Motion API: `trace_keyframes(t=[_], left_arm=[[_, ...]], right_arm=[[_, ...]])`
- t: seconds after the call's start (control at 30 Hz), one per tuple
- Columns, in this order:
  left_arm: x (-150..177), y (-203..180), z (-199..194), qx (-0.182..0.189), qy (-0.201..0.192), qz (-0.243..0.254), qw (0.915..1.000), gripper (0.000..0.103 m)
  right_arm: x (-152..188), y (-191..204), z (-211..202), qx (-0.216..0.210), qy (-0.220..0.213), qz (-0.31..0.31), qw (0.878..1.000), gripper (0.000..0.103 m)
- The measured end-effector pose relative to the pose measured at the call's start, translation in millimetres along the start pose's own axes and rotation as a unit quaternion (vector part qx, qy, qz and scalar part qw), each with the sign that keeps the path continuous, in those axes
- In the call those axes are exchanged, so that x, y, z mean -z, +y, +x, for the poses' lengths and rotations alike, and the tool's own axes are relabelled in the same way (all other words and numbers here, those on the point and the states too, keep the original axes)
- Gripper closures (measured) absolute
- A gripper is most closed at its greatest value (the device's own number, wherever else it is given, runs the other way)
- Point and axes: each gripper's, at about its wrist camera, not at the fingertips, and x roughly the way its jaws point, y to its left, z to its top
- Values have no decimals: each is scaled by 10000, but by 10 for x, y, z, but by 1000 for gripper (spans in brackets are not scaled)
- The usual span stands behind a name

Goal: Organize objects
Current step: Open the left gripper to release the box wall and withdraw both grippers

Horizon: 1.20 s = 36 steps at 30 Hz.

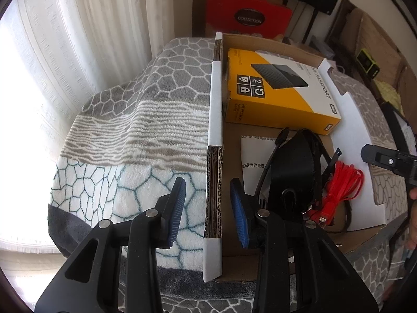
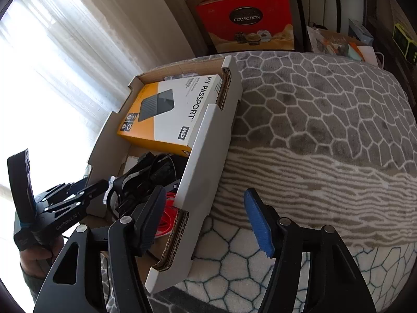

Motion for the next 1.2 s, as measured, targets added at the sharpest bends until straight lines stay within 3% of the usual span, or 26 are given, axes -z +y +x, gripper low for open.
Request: trace_keyframes(t=[0.13, 0.2, 0.4, 0.63, 0.97, 1.2], left_arm=[[-12, -17, 81, 276, 124, -10, 9995, 87], [-10, -48, 77, 208, 100, 31, 9997, 87], [7, -124, -63, 301, -105, 64, 9995, 89], [-75, -492, -203, 488, -253, 378, 9978, 88], [-68, -1169, -166, 711, -231, 783, 9941, 87], [24, -1371, -62, 734, -101, 880, 9934, 87]], right_arm=[[-3, 45, 106, -47, 102, 0, 9999, 67], [-16, 41, 119, -142, 143, 64, 9998, 76], [5, 63, 48, 139, 19, -122, 9998, 79], [6, -155, -251, 419, -172, -53, 9990, 80], [180, -671, -665, 719, -381, 321, 9962, 81], [376, -851, -687, 846, -369, 454, 9947, 81]])
